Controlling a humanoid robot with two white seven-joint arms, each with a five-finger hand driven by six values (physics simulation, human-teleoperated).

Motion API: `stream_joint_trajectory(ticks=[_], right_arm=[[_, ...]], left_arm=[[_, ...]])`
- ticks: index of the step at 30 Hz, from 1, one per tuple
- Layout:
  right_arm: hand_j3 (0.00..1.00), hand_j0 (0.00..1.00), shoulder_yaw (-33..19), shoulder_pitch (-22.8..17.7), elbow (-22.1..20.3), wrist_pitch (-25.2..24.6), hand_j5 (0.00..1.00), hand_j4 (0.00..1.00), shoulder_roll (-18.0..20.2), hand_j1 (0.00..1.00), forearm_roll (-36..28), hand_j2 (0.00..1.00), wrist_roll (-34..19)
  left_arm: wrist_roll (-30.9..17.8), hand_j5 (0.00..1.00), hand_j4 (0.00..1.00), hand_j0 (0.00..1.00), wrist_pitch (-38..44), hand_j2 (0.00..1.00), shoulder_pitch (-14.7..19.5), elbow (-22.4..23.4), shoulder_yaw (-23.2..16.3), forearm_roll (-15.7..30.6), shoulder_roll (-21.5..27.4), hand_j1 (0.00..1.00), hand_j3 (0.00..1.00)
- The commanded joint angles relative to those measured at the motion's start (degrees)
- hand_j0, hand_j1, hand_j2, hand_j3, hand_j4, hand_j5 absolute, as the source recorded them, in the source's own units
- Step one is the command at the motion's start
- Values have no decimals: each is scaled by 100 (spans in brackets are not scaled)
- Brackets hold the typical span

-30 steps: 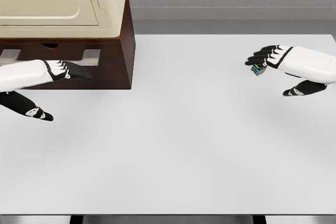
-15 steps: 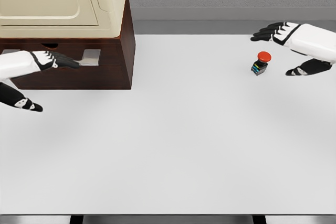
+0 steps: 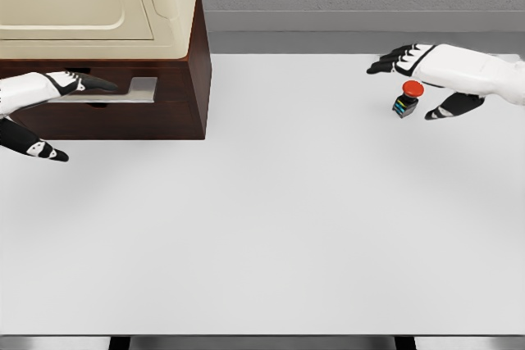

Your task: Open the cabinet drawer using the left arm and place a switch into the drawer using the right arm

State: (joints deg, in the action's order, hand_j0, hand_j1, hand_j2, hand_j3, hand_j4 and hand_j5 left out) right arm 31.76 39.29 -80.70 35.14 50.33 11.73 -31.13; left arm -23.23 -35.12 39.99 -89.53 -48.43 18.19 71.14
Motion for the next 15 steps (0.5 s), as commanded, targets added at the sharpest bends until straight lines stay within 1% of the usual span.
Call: stream_joint_trajectory(ticks=[1,2,3,4,6,7,8,9,10,12,15], right_arm=[[100,100,295,0,336,-14,100,100,-85,100,-13,100,2],[100,100,409,79,547,-14,100,100,-94,100,-13,100,-7],[100,100,787,421,845,-14,100,100,-94,100,-13,100,11],[100,100,972,712,934,-14,100,100,-155,100,-31,100,20],[100,100,981,914,960,-14,100,100,-164,100,-40,100,20],[100,100,1007,923,1127,-14,100,100,-182,100,-40,100,11],[100,100,1121,932,1425,-14,100,100,-199,100,-5,100,2],[100,100,1262,1072,1707,-14,100,100,-357,100,-4,100,-7],[100,100,1297,1151,1927,-14,100,100,-393,100,4,100,-16],[100,100,1306,1195,2217,-14,100,100,-437,100,39,100,-42],[100,100,1297,1283,2445,-14,100,100,-560,100,224,100,-42]], left_arm=[[11,100,100,100,12,100,0,15,9,18,-73,100,100],[20,100,100,100,12,100,0,6,9,9,-126,100,100],[20,100,100,100,12,100,0,15,9,0,-170,100,100],[20,100,100,100,12,100,0,15,9,9,-240,100,100],[11,100,100,100,12,100,-9,32,0,9,-267,100,100],[11,100,100,100,12,100,-9,32,0,9,-258,100,100],[-24,100,100,100,12,100,-9,32,0,9,-249,100,100],[-33,100,100,100,12,100,-9,41,-9,9,-249,100,100],[-33,100,100,100,12,100,-18,41,-9,9,-249,100,100],[-24,100,100,100,12,100,-18,120,-9,9,-249,100,100],[-15,100,100,100,12,100,-26,226,-9,9,-249,100,100]])
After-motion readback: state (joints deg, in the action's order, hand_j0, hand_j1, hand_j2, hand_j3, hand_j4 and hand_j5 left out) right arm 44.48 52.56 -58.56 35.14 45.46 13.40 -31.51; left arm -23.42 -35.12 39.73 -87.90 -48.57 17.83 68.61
